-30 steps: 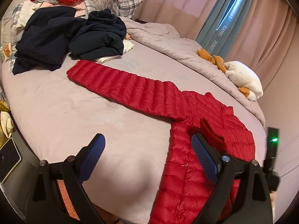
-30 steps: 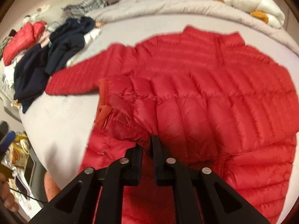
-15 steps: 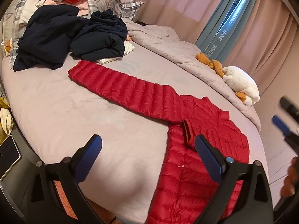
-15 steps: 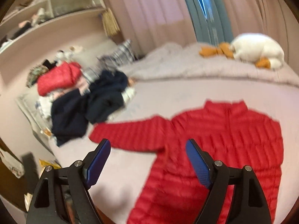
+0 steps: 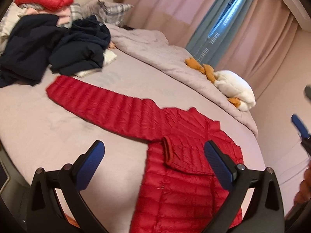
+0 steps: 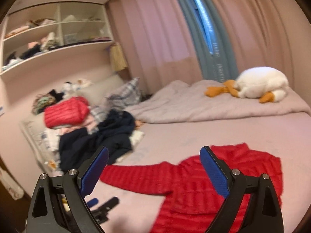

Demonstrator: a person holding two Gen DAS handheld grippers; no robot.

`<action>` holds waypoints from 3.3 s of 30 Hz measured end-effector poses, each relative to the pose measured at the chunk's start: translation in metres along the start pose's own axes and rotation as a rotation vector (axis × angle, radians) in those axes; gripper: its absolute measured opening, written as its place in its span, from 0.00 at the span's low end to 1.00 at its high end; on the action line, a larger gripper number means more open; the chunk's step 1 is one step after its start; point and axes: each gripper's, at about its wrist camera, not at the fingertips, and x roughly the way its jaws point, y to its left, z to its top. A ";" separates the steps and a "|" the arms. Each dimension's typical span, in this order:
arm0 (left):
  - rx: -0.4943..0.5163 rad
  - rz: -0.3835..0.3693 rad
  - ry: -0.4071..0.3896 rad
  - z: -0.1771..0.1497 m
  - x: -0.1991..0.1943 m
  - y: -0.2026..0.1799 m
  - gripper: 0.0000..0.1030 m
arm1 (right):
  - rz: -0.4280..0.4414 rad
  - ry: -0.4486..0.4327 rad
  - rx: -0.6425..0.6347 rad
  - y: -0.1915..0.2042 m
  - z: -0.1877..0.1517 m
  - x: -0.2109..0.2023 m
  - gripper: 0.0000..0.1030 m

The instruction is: Fold large clothes

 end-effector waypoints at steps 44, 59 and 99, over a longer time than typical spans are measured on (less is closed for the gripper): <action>0.109 -0.046 0.169 0.043 0.179 -0.076 0.11 | -0.498 0.243 0.286 -0.209 -0.089 -0.016 0.61; 0.119 0.081 0.202 0.047 0.229 -0.036 0.11 | -0.480 0.425 0.338 -0.265 -0.107 0.074 0.23; 0.083 0.070 0.041 0.047 0.079 -0.043 1.00 | -0.543 0.297 0.108 -0.188 -0.065 0.011 0.89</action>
